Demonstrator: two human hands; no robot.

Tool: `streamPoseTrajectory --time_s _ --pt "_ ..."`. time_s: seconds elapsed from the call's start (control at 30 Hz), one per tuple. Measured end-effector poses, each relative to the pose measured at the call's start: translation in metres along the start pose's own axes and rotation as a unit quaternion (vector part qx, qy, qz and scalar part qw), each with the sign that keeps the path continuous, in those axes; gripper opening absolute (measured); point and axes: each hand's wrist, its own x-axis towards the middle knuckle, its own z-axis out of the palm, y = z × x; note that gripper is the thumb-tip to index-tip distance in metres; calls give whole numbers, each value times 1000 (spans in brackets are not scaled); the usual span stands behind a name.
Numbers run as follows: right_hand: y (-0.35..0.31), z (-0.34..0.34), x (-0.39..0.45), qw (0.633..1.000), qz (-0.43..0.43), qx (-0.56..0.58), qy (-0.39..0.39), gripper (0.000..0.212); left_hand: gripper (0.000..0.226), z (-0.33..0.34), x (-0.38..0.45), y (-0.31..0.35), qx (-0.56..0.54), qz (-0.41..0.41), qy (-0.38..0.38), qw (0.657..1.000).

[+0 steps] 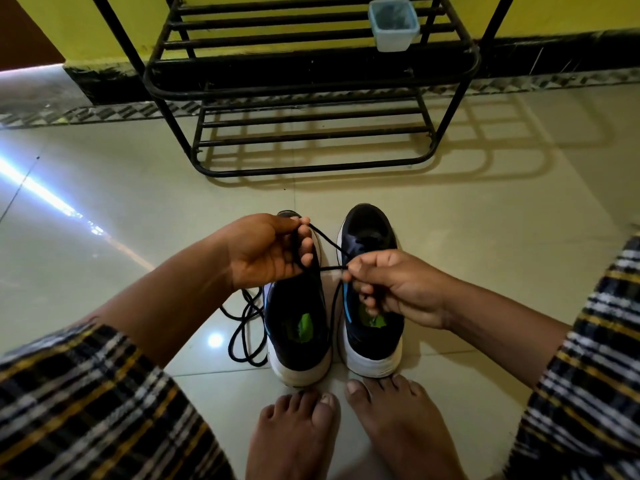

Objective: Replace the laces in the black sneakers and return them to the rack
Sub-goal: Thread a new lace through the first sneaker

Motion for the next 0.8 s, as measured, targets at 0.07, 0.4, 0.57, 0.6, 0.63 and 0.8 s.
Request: streamPoseTrajectory --time_s 0.07,0.4,0.57,0.6,0.63,0.8 --pt "-4 -7 1 999 -14 8 46 20 35 -5 9 -6 -124 -17 16 992" --pt "-23 -35 -6 964 -101 -195 152 16 18 -219 83 95 -621 -123 -42 773" --pt "-22 -40 -8 957 -108 -171 210 6 17 -227 85 100 -652 -140 -35 745" --pt "-21 -42 -8 954 -104 -173 221 7 17 -225 87 100 -647 -147 -26 748" --pt "-21 -44 -7 952 -99 -178 228 6 17 -223 86 102 -645 -155 -27 748" --pt "-21 -42 -7 947 -113 -185 237 11 31 -219 84 110 -596 -201 38 776"
